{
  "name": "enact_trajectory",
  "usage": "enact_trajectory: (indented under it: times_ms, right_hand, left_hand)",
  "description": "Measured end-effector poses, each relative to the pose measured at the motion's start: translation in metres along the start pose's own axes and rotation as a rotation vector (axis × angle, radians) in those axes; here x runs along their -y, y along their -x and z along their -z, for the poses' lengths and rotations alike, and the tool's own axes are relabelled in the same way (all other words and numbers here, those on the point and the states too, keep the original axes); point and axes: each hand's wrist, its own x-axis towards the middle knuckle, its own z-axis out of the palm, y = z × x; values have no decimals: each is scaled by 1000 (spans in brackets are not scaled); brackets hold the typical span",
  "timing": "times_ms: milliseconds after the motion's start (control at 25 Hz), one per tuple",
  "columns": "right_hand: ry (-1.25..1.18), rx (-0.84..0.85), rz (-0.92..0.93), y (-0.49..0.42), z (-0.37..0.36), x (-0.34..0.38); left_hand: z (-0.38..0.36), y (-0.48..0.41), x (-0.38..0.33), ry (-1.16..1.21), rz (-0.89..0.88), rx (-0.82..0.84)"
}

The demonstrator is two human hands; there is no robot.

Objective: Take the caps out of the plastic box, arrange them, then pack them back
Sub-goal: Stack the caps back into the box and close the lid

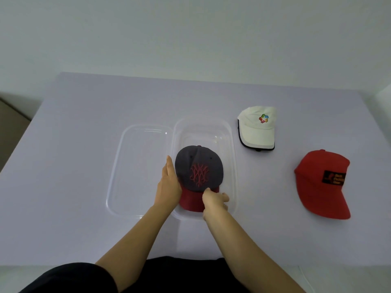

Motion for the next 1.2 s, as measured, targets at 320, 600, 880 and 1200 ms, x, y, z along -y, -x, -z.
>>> enact_trajectory:
  times_ms: [320,600,880,1200]
  right_hand:
    - [780,73,1092,-13,4,3]
    - [1080,-24,1139,-30,9,-2]
    - [931,8,1285,-20,34,6]
    - [791,-308,1354,-75,161,49]
  left_hand:
    - [4,5,0,-63,-37,37]
    - [1,4,-2,-69,-43,39]
    - [4,4,-22,-108,-79,-35]
    - [-53,5,-157,165,-412,76]
